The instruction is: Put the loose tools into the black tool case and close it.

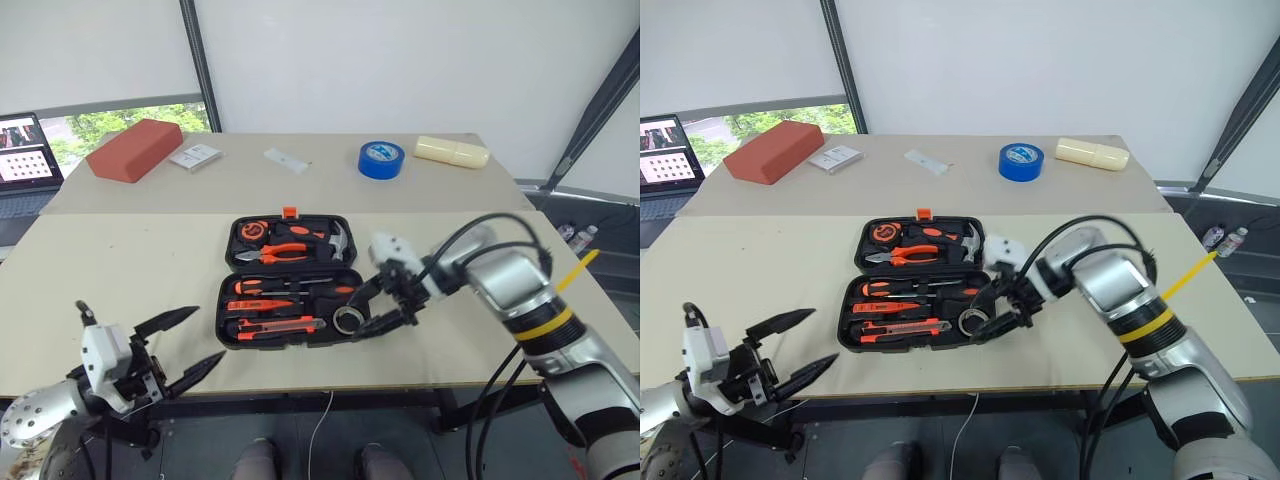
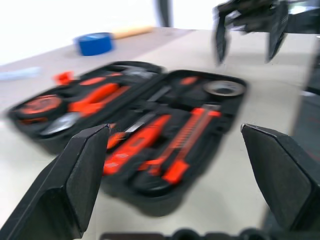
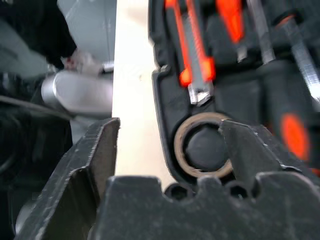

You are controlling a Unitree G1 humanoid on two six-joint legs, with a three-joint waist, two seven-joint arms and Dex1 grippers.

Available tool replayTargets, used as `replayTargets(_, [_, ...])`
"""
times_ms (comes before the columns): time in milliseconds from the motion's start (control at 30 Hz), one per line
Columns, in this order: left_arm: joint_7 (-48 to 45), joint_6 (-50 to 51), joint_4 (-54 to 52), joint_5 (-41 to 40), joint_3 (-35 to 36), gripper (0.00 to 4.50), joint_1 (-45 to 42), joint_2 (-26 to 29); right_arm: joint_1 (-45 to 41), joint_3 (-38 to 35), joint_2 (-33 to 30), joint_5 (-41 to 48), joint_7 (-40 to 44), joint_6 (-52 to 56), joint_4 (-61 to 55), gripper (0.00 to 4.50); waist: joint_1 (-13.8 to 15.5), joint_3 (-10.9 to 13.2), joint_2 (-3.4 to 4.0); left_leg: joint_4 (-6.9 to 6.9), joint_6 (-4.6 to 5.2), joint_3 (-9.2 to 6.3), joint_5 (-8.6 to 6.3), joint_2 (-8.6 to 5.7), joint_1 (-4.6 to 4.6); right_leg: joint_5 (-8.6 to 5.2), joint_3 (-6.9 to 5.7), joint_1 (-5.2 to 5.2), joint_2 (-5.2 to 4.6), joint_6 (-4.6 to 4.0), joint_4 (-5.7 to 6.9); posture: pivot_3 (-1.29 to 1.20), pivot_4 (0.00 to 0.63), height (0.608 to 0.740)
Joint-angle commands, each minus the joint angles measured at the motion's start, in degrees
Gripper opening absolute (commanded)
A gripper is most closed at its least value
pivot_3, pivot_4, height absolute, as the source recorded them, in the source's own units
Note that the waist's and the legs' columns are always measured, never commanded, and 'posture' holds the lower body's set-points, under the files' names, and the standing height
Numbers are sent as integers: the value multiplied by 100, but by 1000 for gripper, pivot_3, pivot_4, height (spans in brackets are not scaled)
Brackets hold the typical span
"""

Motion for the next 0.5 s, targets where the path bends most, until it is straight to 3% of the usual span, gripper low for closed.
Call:
replayTargets(33, [1101,772,346,17,269,3441,-461,18,-52,-583,341,-234,-736,-1151,1217,3721,-8,2,-9,0,-4,0,-2,0,10,-2,0,0,0,4,0,0,150,740])
replayTargets(167, [2054,1378,994,419,4,1914,-1435,33,-183,-650,840,-1040,-1935,-3299,2958,2698,-30,7,-17,0,-39,-1,-22,-1,18,-6,3,17,7,35,10,0,150,740])
replayTargets(200, [2182,1604,1131,541,-190,1515,-1685,59,-251,-657,986,-1172,-2189,-3667,3338,2339,-32,9,-20,-1,-3,-4,1,-1,22,18,4,21,11,67,11,0,150,740])
replayTargets(333, [2331,1913,1717,912,-827,4,-2609,-75,-512,-599,1501,-1658,-2877,-4927,4494,968,-46,14,-25,-5,0,-8,14,-4,10,36,14,12,21,54,14,0,150,740])
replayTargets(433, [2093,2109,2026,962,-1105,0,-2935,-55,-619,-592,1757,-1813,-2885,-5204,4974,53,-98,15,-27,-9,0,-8,14,-4,-6,41,20,5,23,58,9,0,150,740])
replayTargets(500, [1761,2180,2172,926,-1306,0,-3099,-34,-631,-656,1920,-1764,-2783,-5296,5075,53,-104,15,-27,-19,-1,-8,13,-3,-7,42,20,0,24,58,9,0,150,740])
